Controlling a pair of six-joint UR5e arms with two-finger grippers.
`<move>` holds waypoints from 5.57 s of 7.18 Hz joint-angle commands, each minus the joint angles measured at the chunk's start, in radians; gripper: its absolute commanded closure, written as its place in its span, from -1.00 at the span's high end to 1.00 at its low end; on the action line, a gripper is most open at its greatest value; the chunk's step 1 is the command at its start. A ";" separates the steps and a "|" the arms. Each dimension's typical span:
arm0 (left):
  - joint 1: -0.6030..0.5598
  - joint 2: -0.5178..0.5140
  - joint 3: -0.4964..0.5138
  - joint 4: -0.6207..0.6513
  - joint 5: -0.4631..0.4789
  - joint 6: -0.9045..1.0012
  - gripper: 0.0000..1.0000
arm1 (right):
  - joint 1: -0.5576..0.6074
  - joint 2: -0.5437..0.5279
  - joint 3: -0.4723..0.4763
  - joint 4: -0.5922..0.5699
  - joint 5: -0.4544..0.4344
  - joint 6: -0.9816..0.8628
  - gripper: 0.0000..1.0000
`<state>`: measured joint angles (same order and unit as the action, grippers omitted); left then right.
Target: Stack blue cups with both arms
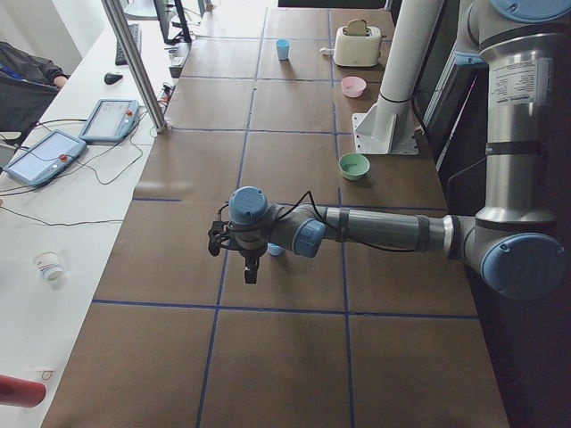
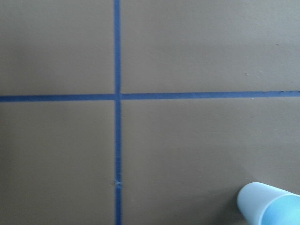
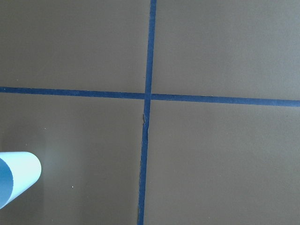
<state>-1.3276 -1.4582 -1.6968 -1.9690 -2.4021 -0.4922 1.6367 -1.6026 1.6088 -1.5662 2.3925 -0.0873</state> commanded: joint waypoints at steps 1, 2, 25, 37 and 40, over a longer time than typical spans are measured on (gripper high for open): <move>0.103 0.018 0.005 -0.131 0.026 -0.176 1.00 | 0.000 0.001 0.000 0.000 0.001 0.000 0.99; 0.137 0.018 0.005 -0.136 0.058 -0.225 1.00 | 0.000 0.001 0.002 0.000 0.002 0.000 0.99; 0.766 -0.818 0.004 0.378 0.368 -1.058 -1.00 | -0.003 0.003 0.053 0.000 -0.001 0.003 0.99; 0.794 -0.912 0.192 0.260 0.403 -1.102 1.00 | -0.003 0.006 0.045 -0.002 -0.004 0.011 0.99; 0.779 -0.892 0.114 0.300 0.397 -1.103 1.00 | -0.003 0.001 0.040 0.000 0.008 0.006 0.99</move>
<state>-0.5393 -2.3643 -1.5430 -1.6949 -2.0024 -1.5951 1.6337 -1.5990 1.6513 -1.5674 2.3939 -0.0791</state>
